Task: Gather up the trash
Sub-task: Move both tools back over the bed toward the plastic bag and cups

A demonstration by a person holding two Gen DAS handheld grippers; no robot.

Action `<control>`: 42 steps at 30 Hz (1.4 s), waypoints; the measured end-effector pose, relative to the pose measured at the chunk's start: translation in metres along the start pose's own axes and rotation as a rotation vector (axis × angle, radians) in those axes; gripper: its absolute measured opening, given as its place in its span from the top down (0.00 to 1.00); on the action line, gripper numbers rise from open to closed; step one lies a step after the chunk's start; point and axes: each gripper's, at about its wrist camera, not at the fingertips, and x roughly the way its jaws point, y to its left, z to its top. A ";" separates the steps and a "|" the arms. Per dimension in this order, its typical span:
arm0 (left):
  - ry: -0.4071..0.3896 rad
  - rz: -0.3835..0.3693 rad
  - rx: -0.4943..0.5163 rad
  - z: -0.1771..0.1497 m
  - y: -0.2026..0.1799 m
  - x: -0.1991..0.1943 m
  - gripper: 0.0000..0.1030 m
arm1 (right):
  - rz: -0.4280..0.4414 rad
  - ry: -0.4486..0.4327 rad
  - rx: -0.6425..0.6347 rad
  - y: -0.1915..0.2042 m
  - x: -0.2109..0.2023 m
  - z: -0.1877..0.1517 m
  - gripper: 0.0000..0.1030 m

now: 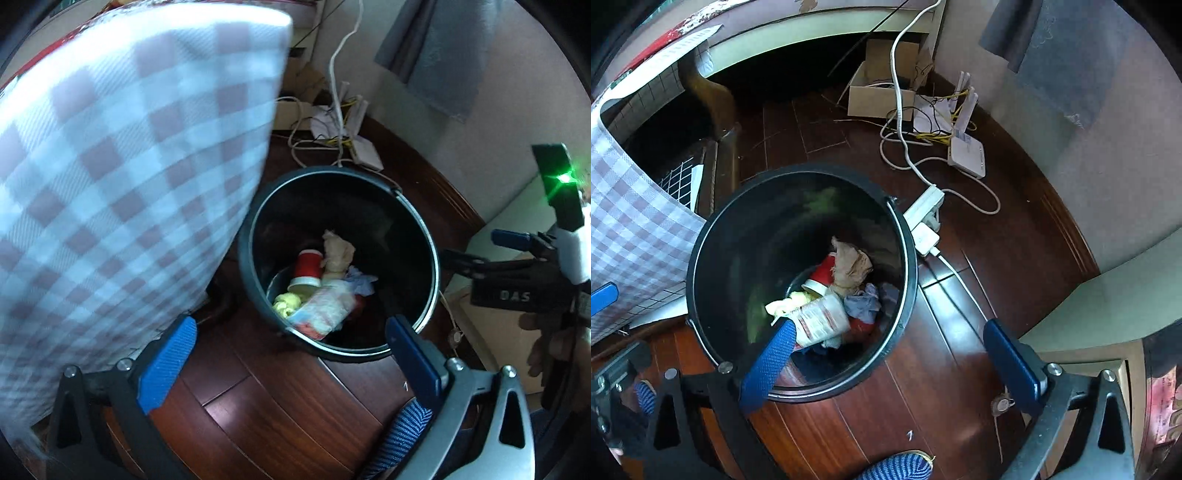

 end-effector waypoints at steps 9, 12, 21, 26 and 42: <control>-0.025 0.030 0.008 -0.007 0.006 -0.019 0.01 | 0.012 -0.011 -0.024 0.011 -0.005 -0.006 0.01; -0.035 0.037 0.007 -0.008 0.012 -0.025 0.01 | 0.021 -0.021 -0.033 0.015 -0.012 -0.008 0.01; -0.067 0.050 0.005 -0.011 0.016 -0.046 0.01 | 0.030 -0.085 -0.043 0.019 -0.044 -0.011 0.01; -0.099 0.048 0.000 -0.010 0.019 -0.067 0.01 | 0.048 -0.139 -0.058 0.028 -0.069 -0.009 0.01; -0.259 0.089 -0.032 0.002 0.052 -0.146 0.01 | 0.102 -0.382 -0.078 0.065 -0.138 0.004 0.01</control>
